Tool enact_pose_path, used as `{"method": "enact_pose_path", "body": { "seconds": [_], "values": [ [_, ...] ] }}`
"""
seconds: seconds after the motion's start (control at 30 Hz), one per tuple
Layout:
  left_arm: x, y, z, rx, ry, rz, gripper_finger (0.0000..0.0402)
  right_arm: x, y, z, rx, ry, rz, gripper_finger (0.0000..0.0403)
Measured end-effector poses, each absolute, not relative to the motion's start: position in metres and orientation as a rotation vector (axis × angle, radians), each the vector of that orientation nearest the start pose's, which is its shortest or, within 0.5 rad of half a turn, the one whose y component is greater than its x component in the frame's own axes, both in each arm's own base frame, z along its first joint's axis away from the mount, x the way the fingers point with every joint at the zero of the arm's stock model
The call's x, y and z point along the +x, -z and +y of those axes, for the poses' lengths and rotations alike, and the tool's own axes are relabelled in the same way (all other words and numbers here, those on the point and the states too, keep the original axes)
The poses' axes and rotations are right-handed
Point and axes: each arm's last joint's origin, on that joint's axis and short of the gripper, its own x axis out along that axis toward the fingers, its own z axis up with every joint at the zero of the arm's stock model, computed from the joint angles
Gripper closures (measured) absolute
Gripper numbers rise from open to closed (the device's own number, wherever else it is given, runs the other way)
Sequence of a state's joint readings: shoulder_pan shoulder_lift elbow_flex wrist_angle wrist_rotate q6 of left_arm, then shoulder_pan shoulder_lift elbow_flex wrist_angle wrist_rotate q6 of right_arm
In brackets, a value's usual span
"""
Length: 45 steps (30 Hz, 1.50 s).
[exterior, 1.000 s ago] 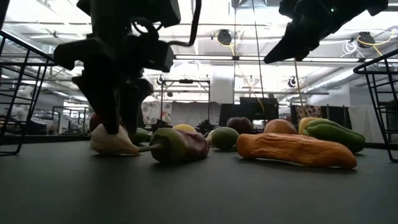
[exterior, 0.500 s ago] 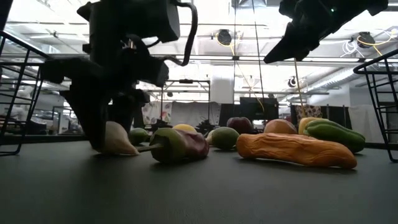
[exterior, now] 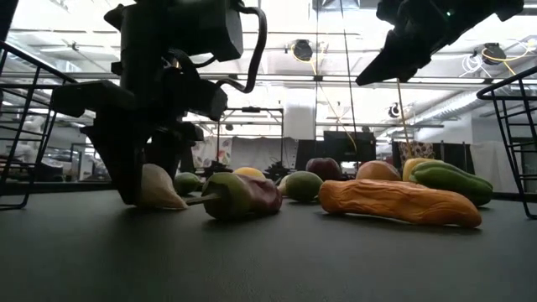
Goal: Sort produce into baskets
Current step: Put the bottom garlic into the bottom left basket
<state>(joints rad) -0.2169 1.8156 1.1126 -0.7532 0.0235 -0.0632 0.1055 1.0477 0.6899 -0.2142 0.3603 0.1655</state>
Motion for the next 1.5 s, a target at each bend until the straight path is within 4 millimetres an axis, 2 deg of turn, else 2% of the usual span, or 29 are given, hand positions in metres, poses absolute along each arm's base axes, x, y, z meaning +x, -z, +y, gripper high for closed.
{"method": "enact_pose_path", "body": {
  "seconds": [0.23, 0.37, 0.5, 0.73, 0.83, 0.97, 1.07, 1.27, 1.5],
  "values": [
    [0.314, -0.153, -0.069, 0.117, 0.148, 1.453, 0.0178, 0.218, -0.251, 0.013, 0.025, 0.292, 0.536, 0.0403],
    [0.318, -0.166, -0.070, 0.121, 0.144, 1.476, 0.0182, 0.218, -0.251, 0.013, 0.024, 0.292, 0.536, 0.0403],
    [0.321, -0.194, -0.071, 0.111, 0.120, 1.547, 0.0182, 0.218, -0.251, 0.013, 0.018, 0.290, 0.537, 0.0403],
    [0.317, -0.264, -0.072, 0.032, 0.008, 1.680, 0.0183, 0.218, -0.251, 0.013, 0.015, 0.289, 0.537, 0.0403],
    [0.312, -0.289, -0.076, -0.059, -0.038, 1.706, 0.0183, 0.218, -0.251, 0.013, 0.015, 0.289, 0.537, 0.0403],
    [0.297, -0.313, -0.093, -0.237, -0.013, 1.637, 0.0184, 0.218, -0.251, 0.014, 0.033, 0.269, 0.547, 0.0403],
    [0.284, -0.320, -0.112, -0.251, -0.007, 1.633, 0.0184, 0.218, -0.250, 0.014, 0.040, 0.248, 0.556, 0.0403],
    [0.256, -0.325, -0.157, -0.154, -0.060, 1.605, 0.0184, 0.217, -0.248, 0.015, 0.093, 0.229, 0.573, 0.0403],
    [0.214, -0.308, -0.203, 0.016, -0.162, 1.567, 0.0184, 0.216, -0.247, 0.018, 0.148, 0.215, 0.585, 0.0403]
  ]
}}
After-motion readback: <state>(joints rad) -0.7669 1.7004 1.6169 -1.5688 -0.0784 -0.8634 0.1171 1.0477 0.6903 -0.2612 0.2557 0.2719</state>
